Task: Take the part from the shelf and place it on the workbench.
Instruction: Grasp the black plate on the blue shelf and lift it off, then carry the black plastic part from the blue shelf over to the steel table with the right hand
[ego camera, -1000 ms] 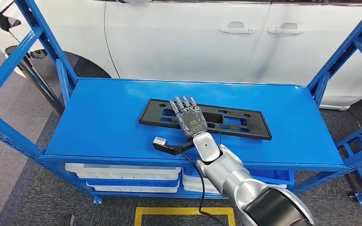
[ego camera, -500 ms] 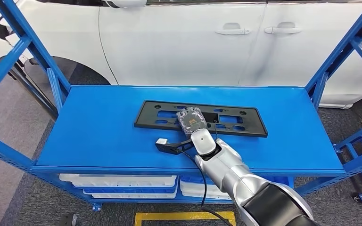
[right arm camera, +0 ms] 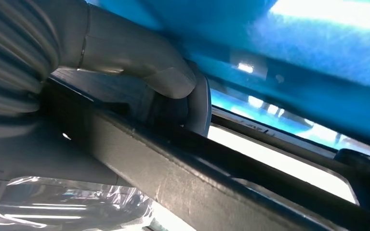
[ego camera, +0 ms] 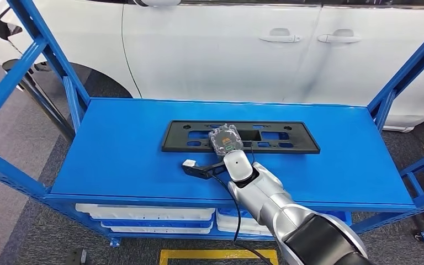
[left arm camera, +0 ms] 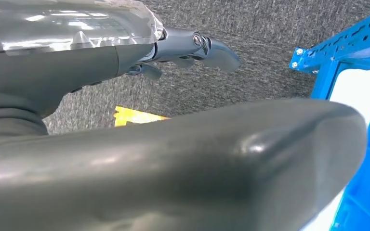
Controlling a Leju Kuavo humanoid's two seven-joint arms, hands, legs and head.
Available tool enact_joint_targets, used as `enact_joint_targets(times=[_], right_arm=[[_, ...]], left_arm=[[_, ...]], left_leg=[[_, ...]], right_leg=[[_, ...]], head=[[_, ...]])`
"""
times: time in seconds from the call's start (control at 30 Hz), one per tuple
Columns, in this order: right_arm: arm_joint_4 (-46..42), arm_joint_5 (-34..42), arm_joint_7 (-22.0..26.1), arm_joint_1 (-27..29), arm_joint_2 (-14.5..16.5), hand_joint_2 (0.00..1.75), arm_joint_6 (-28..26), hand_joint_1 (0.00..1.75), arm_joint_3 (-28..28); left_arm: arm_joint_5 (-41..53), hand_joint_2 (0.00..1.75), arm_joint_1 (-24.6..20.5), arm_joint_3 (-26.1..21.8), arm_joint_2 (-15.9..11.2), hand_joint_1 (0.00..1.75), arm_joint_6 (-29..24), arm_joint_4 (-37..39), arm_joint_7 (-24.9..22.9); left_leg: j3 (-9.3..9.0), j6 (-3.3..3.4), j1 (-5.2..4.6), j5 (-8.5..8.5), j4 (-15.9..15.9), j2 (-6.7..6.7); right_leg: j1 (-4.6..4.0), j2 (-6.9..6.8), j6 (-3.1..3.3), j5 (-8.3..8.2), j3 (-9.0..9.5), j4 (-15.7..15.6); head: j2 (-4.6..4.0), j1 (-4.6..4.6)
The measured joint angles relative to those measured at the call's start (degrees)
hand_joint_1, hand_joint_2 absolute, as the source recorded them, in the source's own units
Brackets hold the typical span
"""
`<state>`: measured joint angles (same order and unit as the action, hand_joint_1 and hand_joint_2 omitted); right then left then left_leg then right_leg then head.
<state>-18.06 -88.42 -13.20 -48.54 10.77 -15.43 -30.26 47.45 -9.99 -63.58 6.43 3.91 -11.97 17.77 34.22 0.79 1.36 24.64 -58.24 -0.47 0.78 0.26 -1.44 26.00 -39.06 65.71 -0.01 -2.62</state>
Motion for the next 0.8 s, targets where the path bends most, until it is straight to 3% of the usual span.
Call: enact_joint_targets(times=[0.03,0.1,0.23,0.33,0.4,0.43,0.47,0.53,0.57,0.7,0.73,0.8], right_arm=[[-0.06,0.02,0.08,-0.07,-0.01,1.75,-0.55,1.75,0.26],[-0.34,0.11,0.40,-0.16,-0.03,1.75,-2.04,1.75,0.91],[-1.59,1.09,2.24,-0.32,-0.08,1.75,-5.48,1.75,2.91],[-3.23,3.13,4.31,-0.58,-0.04,1.75,-8.92,1.75,4.68],[-5.00,5.17,6.43,-0.48,-0.04,1.75,-11.77,1.75,6.03],[-6.31,6.48,7.83,-0.28,-0.04,1.75,-13.08,1.75,6.72],[-8.67,8.47,9.84,0.16,-0.06,1.75,-14.19,1.75,7.53],[-15.90,15.24,15.75,1.79,-0.20,1.75,-15.55,1.75,9.26],[-20.86,20.56,19.85,3.07,-0.35,1.75,-15.90,1.75,10.14],[-42.23,43.78,34.50,8.96,-1.38,1.75,-16.25,1.75,12.43],[-47.27,49.81,37.91,10.22,-1.71,1.75,-15.79,1.75,12.74],[-58.32,63.97,45.27,12.78,-2.57,1.75,-13.16,1.75,13.27]], left_arm=[[0.10,0.87,-0.03,0.10,0.00,0.00,0.14,0.00,0.85],[0.27,1.75,-0.06,0.36,0.00,0.00,0.43,-0.01,3.17],[0.65,1.75,-0.14,1.15,-0.07,0.00,0.62,-0.01,5.69],[0.72,1.75,-0.12,1.56,-0.15,0.00,0.67,-0.01,5.42],[0.73,1.75,0.00,1.64,-0.24,0.00,0.61,-0.01,5.20],[0.72,1.75,0.05,1.66,-0.28,0.00,0.58,-0.01,5.17],[0.66,1.75,0.07,1.69,-0.34,0.00,0.56,-0.01,5.22],[0.31,1.75,0.08,1.73,-0.45,0.00,0.63,-0.01,5.26],[0.10,1.75,0.09,1.74,-0.50,0.00,0.77,-0.01,5.07],[-0.17,1.75,0.72,1.75,-0.64,0.00,1.49,-0.01,3.08],[-0.15,1.75,0.85,1.75,-0.68,0.00,1.73,-0.01,2.52],[-0.07,1.75,1.00,1.75,-0.84,0.00,2.21,-0.01,1.33]], left_leg=[[0.03,-0.23,-0.10,0.15,-0.13,-0.03],[0.15,-0.80,-0.28,0.29,-0.12,-0.03],[0.50,-2.06,-0.20,1.39,-1.22,0.13],[4.88,-2.53,-0.10,5.98,-10.63,0.19],[7.88,-2.69,-0.08,7.31,-16.13,0.19],[8.02,-2.68,-0.08,6.35,-15.85,0.19],[7.06,-2.60,-0.08,4.36,-13.32,0.21],[3.62,-2.26,-0.18,0.45,-5.48,0.27],[2.33,-1.99,-0.26,-0.46,-2.72,0.24],[1.47,-0.75,-0.34,-0.39,-0.71,-0.05],[1.38,-0.39,-0.25,-0.44,-0.50,-0.07],[1.22,0.21,-0.13,-0.49,-0.18,-0.06]], right_leg=[[-0.10,-0.02,0.25,-1.32,1.49,-3.52],[-0.37,0.01,0.69,-1.98,2.87,-7.02],[-0.25,0.12,1.92,-2.01,3.35,-7.77],[-0.27,0.05,2.65,-1.86,3.80,-8.02],[-0.43,0.07,2.84,-1.64,3.98,-7.90],[-0.47,0.12,2.84,-1.47,4.09,-7.78],[-0.47,0.17,2.77,-1.24,4.24,-7.60],[-0.58,0.27,2.42,-0.68,4.44,-7.17],[-0.70,0.29,2.20,-0.47,4.42,-6.99],[-0.86,0.13,1.22,0.02,4.34,-6.78],[-0.81,0.09,0.97,0.77,4.09,-6.07],[-0.63,0.08,0.54,4.11,1.99,-1.15]], head=[[0.00,0.00],[0.00,-0.01],[0.00,-0.02],[-0.01,-0.02],[-0.01,-0.01],[-0.01,-0.01],[0.00,-0.01],[0.01,-0.02],[0.01,-0.02],[0.01,-0.01],[0.00,-0.01],[-0.01,0.00]])
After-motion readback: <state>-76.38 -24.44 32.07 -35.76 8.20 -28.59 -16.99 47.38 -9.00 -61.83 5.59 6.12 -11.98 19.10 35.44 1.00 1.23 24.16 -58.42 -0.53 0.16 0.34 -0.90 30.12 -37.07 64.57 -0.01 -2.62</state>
